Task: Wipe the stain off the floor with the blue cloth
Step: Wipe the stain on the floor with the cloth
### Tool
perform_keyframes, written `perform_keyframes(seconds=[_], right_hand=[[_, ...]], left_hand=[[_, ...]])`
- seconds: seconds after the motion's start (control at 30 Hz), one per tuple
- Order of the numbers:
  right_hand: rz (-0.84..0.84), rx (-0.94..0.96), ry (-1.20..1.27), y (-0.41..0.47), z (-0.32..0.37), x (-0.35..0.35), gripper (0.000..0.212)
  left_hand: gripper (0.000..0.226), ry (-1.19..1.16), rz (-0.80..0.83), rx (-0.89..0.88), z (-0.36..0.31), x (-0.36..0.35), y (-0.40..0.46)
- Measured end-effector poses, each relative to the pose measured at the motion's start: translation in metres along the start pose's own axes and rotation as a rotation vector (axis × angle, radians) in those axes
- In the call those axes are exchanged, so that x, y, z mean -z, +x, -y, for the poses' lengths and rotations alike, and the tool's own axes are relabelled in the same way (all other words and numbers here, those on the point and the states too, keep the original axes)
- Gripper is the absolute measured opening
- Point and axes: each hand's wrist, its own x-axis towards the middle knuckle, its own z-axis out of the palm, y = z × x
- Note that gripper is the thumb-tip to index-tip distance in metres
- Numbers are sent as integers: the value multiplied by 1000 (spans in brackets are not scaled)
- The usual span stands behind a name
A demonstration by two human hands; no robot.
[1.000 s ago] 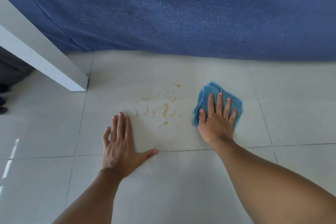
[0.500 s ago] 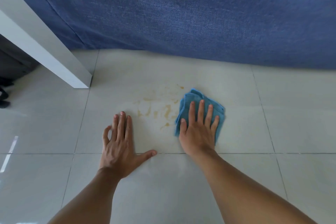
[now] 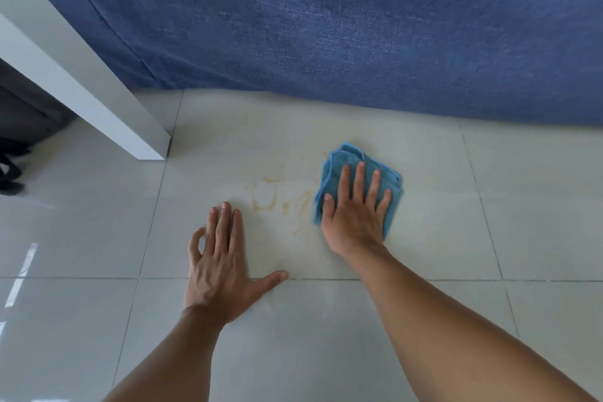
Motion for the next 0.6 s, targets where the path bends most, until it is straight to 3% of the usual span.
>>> perform_keyframes(seconds=[0.17,0.4,0.5,0.6], right_hand=[[-2,309,-12,-16,-28,4,71],[-33,36,62,39,-23,20,81],[74,137,46,63,0,29,79],[88,354,23,52,9,27,79]], left_hand=[[132,-20,4,-1,-1,1,0],[136,-52,-9,16,0,2,2],[137,-59,-8,26,0,2,4],[137,-72,-7,31,0,0,3]])
